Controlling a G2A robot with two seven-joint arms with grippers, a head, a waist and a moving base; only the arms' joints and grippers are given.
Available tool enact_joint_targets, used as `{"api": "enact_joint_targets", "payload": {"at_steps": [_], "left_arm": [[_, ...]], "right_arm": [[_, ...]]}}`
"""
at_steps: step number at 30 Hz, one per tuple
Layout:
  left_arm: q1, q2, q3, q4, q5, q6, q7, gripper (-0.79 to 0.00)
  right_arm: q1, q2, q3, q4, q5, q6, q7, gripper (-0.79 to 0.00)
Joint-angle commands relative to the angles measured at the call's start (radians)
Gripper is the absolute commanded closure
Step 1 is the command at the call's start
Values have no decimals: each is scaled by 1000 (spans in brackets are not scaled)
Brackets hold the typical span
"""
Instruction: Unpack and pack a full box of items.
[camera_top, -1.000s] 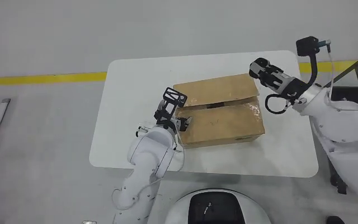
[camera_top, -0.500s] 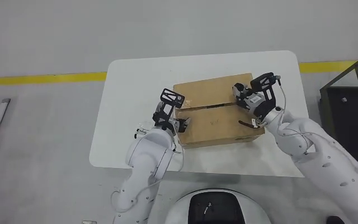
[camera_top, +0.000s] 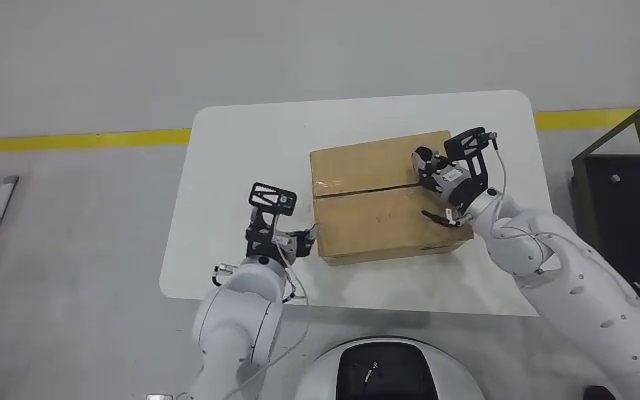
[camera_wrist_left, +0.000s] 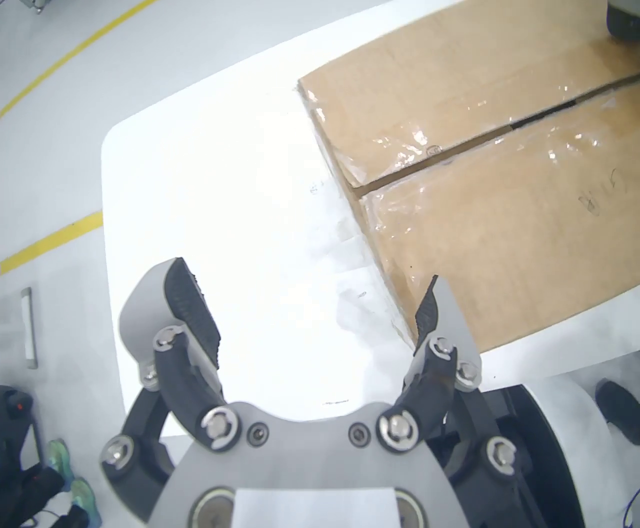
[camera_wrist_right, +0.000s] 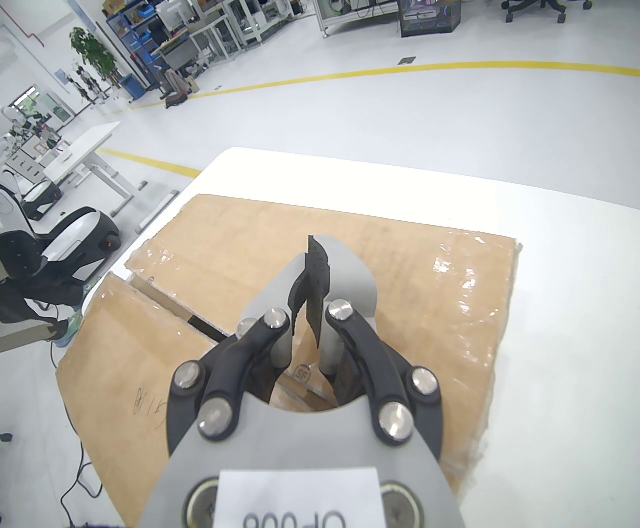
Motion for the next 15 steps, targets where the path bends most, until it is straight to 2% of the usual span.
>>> {"api": "enact_joint_targets", "payload": {"at_steps": [1,13,15], "left_arm": [[16,0,-10,-15,4,18,2,-785],[16,0,-10,-15,4,18,2,-785],[23,2,-13,-9,25,18,54,-785]], "right_arm": [[0,0,0,0,-1,-1,0,0],[-8,-1,1,-3,5,-2,-8,0],[-22,-3,2,-11,9,-18,-29,0]]}}
